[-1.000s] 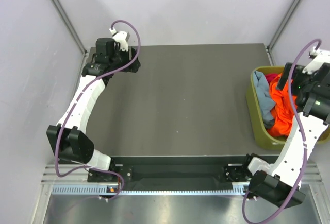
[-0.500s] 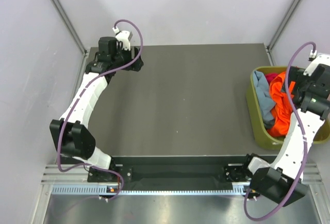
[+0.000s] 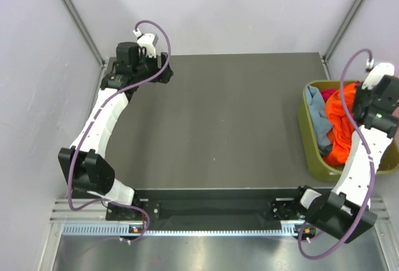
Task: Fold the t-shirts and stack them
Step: Grab the tshirt from the pile, then move the tshirt to the center of the board
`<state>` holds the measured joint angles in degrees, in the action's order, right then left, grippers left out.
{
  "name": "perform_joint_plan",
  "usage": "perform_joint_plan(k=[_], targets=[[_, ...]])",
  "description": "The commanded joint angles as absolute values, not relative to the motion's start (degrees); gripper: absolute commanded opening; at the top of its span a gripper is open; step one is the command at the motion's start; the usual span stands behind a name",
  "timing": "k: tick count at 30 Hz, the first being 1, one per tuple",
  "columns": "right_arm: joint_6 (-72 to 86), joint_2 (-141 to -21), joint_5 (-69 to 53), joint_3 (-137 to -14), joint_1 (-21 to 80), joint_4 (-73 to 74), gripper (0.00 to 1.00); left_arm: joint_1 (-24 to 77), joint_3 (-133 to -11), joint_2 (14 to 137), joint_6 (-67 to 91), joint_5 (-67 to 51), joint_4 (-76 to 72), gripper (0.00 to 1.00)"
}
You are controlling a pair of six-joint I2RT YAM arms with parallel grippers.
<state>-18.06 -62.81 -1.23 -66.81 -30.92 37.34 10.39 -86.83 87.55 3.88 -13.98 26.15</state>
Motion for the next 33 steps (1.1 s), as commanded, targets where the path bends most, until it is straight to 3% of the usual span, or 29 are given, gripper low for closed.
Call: perform_joint_plan(k=[1,7,15,18,23,27,33], targets=[[-16.27,-57.39,-9.74,-83.17,-31.29,31.55,0.00,10.20,-87.28,81.92,0.62,-10.99,23.73,0.80],[-3.89,-60.90,-29.22,-108.87,-31.03,30.16,0.00,10.11,-84.64,79.81,-1.14,-8.96,23.47,0.81],[46.10,-69.05,-56.06,-114.61,-26.92,2.90,0.00,10.02,-82.80,76.91,2.81,-9.49,22.41,0.80],[34.65,-70.14,-57.39,-113.57,-15.84,12.91,0.00,9.84,-79.73,74.46,4.30,-9.58,22.41,0.80],[35.15,-72.24,-64.68,-112.84,-7.50,13.11,0.00,9.06,-75.94,71.28,5.62,-11.60,23.64,0.80],[35.68,-76.20,-66.62,-118.30,-3.26,12.22,0.00,6.42,-75.76,69.26,5.89,-11.51,24.43,0.80],[34.28,-82.68,-68.11,-112.77,-1.15,13.61,0.00,4.75,-75.94,68.03,5.72,-11.43,25.31,0.80]])
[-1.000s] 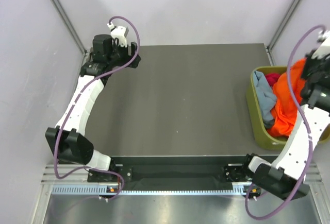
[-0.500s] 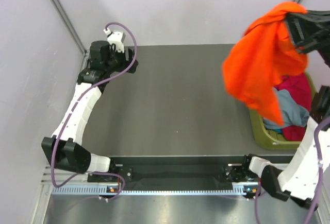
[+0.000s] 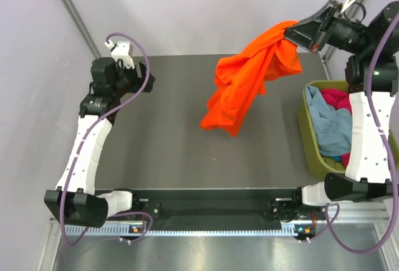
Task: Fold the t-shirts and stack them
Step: Move the tshirt to the center of the board
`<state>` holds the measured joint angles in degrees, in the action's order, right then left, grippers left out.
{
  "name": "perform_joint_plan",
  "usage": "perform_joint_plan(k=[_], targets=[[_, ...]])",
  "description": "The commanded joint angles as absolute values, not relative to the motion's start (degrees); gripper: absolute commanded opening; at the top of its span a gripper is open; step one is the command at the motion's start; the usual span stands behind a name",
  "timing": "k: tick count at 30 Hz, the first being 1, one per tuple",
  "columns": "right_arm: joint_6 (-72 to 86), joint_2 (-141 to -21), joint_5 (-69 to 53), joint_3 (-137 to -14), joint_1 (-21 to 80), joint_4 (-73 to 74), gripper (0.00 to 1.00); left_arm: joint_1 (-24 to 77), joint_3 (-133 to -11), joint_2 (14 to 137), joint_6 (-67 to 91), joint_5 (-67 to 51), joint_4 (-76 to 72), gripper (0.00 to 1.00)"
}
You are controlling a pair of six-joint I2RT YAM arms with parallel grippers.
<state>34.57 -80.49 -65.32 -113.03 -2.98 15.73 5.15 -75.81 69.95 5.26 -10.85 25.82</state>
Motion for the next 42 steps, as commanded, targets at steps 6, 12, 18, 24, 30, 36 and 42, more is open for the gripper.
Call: perform_joint_plan(k=[6,12,18,24,30,36,42], targets=[[19.89,-96.47,-58.99,-117.42,4.12,28.90,0.00,4.13,-74.62,66.89,5.18,-5.19,25.05,0.80],[1.68,-105.81,-33.86,-117.34,10.98,37.27,0.00,2.46,-70.49,66.36,7.29,-0.71,22.06,0.80],[-1.94,-101.87,-12.87,-98.63,16.25,21.82,0.00,2.46,-68.29,68.29,4.66,-0.44,20.48,0.81],[-2.89,-100.81,11.92,-91.16,17.84,16.88,0.00,2.46,-70.31,74.34,5.09,1.21,21.44,0.83],[-10.36,-101.08,20.84,-89.03,14.33,14.68,0.99,3.51,-72.06,84.27,5.20,-5.52,22.67,0.82],[-9.33,-100.90,24.66,-90.62,15.90,12.75,1.00,5.27,-75.15,90.96,8.33,-10.90,20.23,0.83],[-9.15,-106.26,33.49,-93.96,19.78,21.71,1.00,7.82,-77.69,98.08,13.09,-4.93,12.67,0.90]])
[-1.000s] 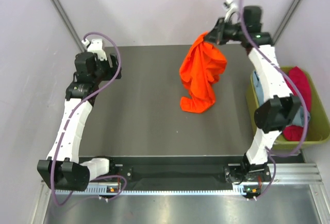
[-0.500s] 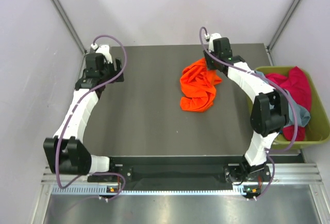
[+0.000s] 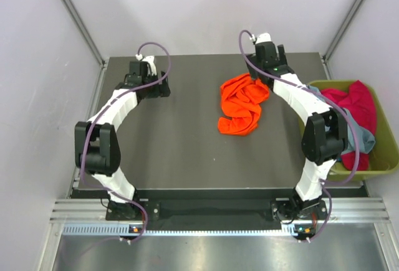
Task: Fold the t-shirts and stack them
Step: Move the tshirt to the center of the board
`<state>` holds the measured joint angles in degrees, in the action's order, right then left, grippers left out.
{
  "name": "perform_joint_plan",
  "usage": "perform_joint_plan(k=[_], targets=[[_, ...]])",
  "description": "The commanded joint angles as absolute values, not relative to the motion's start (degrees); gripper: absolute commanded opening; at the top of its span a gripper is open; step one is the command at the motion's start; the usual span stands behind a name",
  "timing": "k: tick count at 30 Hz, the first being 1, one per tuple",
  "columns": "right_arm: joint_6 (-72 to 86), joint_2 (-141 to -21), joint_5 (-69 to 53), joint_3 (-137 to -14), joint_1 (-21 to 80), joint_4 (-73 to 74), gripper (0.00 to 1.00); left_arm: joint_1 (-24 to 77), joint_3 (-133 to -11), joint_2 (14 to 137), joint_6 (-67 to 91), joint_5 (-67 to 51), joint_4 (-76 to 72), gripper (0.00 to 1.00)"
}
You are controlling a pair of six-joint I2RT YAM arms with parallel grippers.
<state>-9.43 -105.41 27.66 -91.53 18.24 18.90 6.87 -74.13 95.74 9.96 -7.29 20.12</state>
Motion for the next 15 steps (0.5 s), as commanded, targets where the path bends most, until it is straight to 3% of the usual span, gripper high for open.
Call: perform_joint_plan(k=[1,6,9,15], targets=[[-9.14,-105.82,32.88,-91.17,19.78,20.93,1.00,9.04,-79.00,99.04,13.01,-3.53,11.44,0.90],[-8.70,-107.57,24.04,-91.04,19.86,23.17,1.00,14.93,-91.10,107.83,10.82,4.38,12.91,0.90],[-13.77,-109.51,9.74,-95.18,19.95,27.59,1.00,18.45,-96.22,111.70,8.88,2.73,14.67,0.90],[-10.73,-115.92,7.64,-100.62,20.13,27.16,1.00,21.27,-97.12,115.57,11.78,-5.36,11.78,0.89]])
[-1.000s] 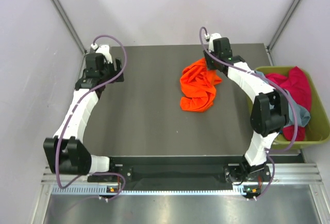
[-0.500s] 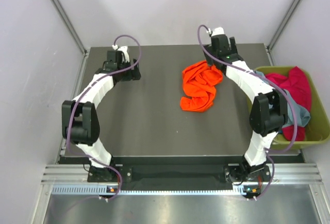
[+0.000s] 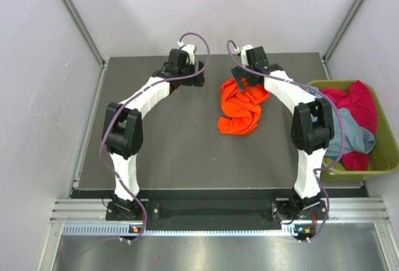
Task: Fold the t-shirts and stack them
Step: Flatten the tshirt out
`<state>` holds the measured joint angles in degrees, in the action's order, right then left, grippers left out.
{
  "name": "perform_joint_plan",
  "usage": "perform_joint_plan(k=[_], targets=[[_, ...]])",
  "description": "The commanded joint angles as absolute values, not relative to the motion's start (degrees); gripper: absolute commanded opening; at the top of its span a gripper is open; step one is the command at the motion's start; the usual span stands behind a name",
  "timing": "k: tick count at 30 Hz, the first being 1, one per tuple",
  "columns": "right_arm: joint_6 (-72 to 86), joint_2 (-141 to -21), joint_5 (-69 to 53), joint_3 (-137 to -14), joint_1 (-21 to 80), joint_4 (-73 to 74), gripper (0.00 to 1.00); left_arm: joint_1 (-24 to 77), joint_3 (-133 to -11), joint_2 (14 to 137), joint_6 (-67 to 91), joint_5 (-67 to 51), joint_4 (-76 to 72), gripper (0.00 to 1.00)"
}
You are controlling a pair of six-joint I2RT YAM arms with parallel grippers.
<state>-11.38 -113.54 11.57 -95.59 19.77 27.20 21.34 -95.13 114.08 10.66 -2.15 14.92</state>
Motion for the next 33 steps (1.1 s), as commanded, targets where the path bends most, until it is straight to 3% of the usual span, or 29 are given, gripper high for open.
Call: perform_joint_plan(k=[1,8,13,23,28,31,33], targets=[[-10.81,-116.88,8.17,-102.64,20.13,26.98,1.00,21.44,-97.90,117.40,12.21,-6.06,11.60,0.88],[-12.65,-122.34,8.09,-107.13,19.34,22.42,1.00,23.38,-100.28,121.82,13.45,-8.00,10.19,0.88],[-11.43,-128.57,9.49,-114.94,18.72,21.80,1.00,24.70,-99.58,120.68,13.09,-13.61,11.16,0.88],[-12.49,-134.91,10.46,-119.18,18.11,23.02,0.99,25.75,-95.72,119.36,16.08,-25.57,10.90,0.87],[-10.28,-134.21,8.53,-117.34,16.17,24.79,0.94,25.75,-90.45,116.55,18.71,-28.47,12.04,0.85],[-10.28,-134.30,8.53,-116.98,15.47,25.22,0.87,25.84,-87.28,116.28,20.91,-30.14,11.69,0.84],[-10.46,-134.47,8.44,-117.07,14.77,25.31,0.77,25.93,-85.87,116.28,21.88,-31.46,11.51,0.83]])
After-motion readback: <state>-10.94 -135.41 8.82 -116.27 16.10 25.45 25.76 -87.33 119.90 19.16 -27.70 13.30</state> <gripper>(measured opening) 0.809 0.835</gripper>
